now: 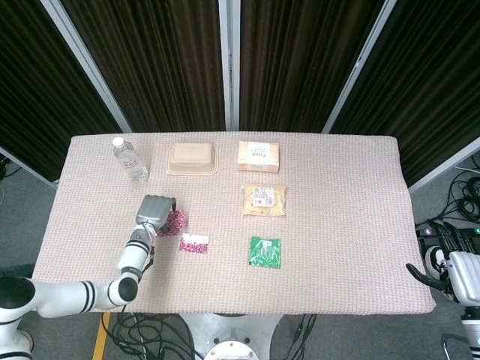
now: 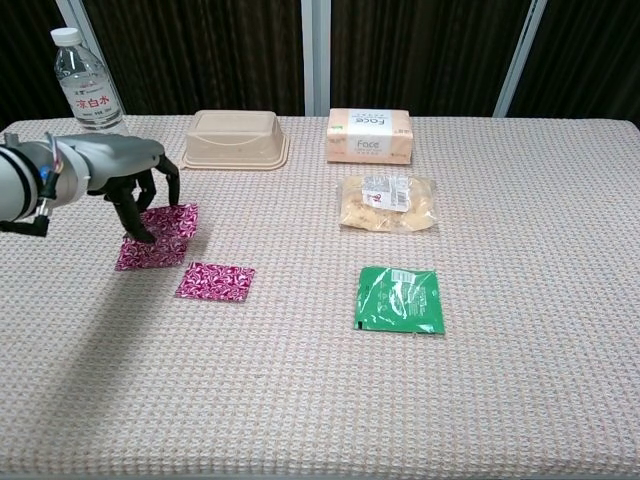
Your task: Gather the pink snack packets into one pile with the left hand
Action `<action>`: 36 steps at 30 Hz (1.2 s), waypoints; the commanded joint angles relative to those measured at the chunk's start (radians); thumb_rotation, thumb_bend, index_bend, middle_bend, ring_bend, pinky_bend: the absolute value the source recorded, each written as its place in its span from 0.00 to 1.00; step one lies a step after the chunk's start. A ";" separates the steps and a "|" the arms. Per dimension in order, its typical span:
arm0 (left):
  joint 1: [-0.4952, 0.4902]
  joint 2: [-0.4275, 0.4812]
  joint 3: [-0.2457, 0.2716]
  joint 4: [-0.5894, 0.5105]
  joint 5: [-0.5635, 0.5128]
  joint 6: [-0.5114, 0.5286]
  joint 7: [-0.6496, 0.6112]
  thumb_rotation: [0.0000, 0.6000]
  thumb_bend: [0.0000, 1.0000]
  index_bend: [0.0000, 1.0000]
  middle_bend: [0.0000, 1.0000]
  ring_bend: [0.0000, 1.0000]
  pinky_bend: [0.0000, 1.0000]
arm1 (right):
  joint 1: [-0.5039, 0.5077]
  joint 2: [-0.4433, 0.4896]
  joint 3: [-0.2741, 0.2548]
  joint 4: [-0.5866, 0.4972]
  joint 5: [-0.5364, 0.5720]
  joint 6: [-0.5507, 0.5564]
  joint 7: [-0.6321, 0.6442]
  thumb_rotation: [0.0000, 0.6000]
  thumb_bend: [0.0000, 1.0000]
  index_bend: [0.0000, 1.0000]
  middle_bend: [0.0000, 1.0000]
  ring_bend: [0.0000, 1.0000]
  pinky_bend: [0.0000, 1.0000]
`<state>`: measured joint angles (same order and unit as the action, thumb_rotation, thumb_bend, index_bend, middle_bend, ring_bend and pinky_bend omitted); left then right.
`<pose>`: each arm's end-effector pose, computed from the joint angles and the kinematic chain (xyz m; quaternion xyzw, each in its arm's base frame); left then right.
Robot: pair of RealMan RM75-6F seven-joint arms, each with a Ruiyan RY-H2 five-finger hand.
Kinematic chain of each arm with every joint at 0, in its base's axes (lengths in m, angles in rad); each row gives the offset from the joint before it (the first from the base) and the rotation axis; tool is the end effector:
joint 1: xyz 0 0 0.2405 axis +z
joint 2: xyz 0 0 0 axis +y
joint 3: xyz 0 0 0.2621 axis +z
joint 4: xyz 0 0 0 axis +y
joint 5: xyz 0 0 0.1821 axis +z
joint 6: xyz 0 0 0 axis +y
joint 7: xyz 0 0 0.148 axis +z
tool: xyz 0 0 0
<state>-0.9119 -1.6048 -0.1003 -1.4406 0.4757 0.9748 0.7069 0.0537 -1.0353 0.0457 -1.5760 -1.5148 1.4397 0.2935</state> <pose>-0.1786 0.3626 -0.0150 -0.7297 -0.4376 -0.1922 0.4890 -0.3220 -0.1731 0.2106 0.5590 -0.4587 0.4179 0.5500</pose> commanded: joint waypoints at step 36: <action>0.049 -0.070 0.023 0.169 0.059 -0.097 -0.031 1.00 0.25 0.43 0.83 0.86 0.87 | -0.006 0.007 -0.009 -0.034 0.013 0.002 -0.040 0.15 0.09 0.06 0.11 0.00 0.08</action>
<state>-0.8631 -1.6749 -0.0771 -1.2719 0.5351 0.8777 0.6759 0.0476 -1.0281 0.0372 -1.6097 -1.5021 1.4419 0.2536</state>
